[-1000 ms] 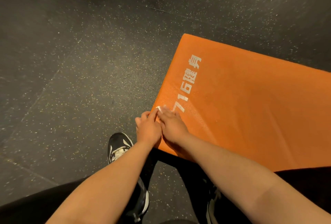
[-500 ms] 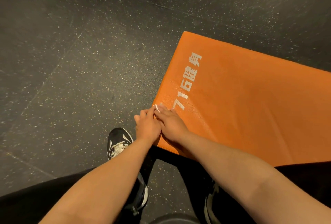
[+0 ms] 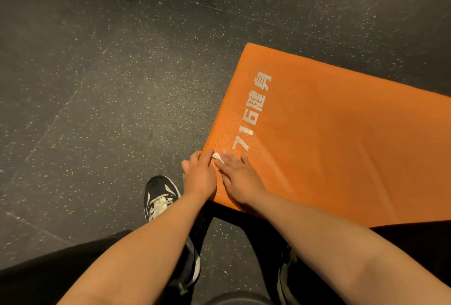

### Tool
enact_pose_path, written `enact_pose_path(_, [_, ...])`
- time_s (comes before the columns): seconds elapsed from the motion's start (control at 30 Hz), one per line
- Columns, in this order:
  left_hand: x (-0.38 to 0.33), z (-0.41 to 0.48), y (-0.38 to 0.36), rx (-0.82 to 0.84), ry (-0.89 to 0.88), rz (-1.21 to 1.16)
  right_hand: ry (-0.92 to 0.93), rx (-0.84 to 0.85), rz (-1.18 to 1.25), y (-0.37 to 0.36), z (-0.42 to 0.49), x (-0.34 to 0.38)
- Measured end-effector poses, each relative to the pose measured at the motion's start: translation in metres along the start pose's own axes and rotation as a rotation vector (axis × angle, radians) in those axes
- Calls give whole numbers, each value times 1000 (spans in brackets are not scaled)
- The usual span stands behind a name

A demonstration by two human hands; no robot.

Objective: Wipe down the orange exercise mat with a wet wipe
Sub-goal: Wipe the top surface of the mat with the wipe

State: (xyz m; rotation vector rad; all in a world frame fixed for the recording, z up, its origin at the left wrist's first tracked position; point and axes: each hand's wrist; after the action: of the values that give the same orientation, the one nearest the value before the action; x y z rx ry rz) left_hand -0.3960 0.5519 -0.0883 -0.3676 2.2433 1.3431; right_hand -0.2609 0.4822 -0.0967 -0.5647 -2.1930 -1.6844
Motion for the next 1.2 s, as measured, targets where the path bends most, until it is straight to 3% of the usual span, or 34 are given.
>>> enact_pose_path(0.13, [-1,-7,0,-14,-27,113,-389,-68,-27,14,-8,-28])
enact_pose_path(0.2, [-4,-14,-3,16,13,156,-451,-66,-11,12,-12,-20])
enact_pose_path(0.4, [-13,-25,-11,112,86,129,-106,68,50,-4,-28,14])
enact_pose_path(0.47, [-13,-28,-11,139,68,174,-126,60,-39,0,-27,0])
enact_pose_path(0.63, [-13,-26,-10,168,50,221,-512,21,-51,12,-19,-20])
enact_pose_path(0.83, [-13,-17,-10,137,81,181,-106,113,-35,2,-25,-6])
enact_pose_path(0.9, [-13,-12,-9,123,88,173,-118,90,-82,6,-19,-19])
enact_pose_path(1.07, [-18,0,-8,139,91,144,-498,61,-62,23,4,-43])
enact_pose_path(1.13, [-20,2,-11,133,100,140,-406,81,-43,18,8,-32])
enact_pose_path(1.2, [-19,4,-12,119,104,119,-193,113,-63,9,10,-17])
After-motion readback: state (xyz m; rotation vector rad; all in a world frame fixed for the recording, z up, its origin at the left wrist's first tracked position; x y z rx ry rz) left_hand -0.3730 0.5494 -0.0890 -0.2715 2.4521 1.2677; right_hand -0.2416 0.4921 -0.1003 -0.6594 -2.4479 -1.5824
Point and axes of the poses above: each hand's wrist, its own z-axis towards the middle knuckle, its own y-axis out of the back of the hand, x = y × z, and after that the axes turned 4 degrees about -z, right-handed
